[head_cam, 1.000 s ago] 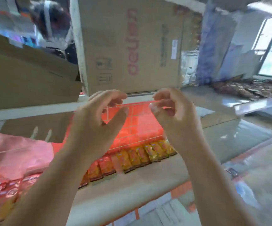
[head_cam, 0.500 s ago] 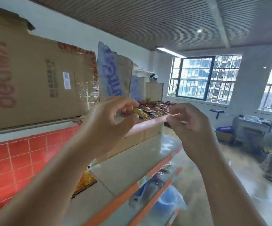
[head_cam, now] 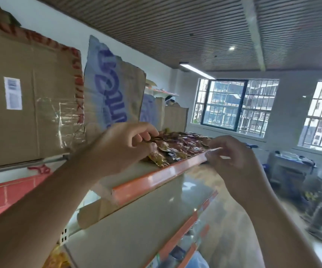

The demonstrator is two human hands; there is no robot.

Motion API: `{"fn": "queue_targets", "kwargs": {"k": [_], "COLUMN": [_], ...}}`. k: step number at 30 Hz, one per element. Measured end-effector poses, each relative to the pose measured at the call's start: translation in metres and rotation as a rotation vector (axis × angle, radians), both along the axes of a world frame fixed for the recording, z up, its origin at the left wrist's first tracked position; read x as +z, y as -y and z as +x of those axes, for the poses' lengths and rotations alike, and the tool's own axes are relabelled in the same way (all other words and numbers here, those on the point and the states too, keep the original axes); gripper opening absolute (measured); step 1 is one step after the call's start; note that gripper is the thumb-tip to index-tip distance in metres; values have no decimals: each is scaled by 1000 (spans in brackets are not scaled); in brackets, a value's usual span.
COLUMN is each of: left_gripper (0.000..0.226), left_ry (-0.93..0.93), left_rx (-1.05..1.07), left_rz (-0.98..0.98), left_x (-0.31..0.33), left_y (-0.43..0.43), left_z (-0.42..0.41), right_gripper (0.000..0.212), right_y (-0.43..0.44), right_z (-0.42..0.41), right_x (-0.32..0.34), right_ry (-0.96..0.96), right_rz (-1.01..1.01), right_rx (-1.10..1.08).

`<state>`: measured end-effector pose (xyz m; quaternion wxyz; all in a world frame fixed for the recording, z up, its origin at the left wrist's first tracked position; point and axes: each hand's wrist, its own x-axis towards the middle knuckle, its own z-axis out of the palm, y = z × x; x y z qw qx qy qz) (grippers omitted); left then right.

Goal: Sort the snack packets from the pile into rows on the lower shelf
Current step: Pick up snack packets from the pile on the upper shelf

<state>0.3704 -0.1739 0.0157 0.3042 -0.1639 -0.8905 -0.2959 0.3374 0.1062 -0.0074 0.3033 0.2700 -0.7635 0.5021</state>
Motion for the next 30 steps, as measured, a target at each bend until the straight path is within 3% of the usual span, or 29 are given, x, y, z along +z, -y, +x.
{"fn": "queue_targets", "kwargs": {"k": [5,11,23,30], "left_gripper": [36,21,24,26], "left_ry": [38,98,194,391], "left_rx": [21,83,248,464], "left_rz": [-52,-170,-335,-462], "left_x": [5,18,48,76], "left_y": [22,43,50,22], "left_z": [-73,-130,-162,-171], "right_gripper": [18,15,14,23], "right_y": [20,41,60,72], "right_z": [-82,-153,-259,-332], "right_x": [13,26,43,65], "right_ry": [-11,-37,-45,-29], "right_rz": [71,117,243,650], "right_rx": [-2,-21,131,294]}}
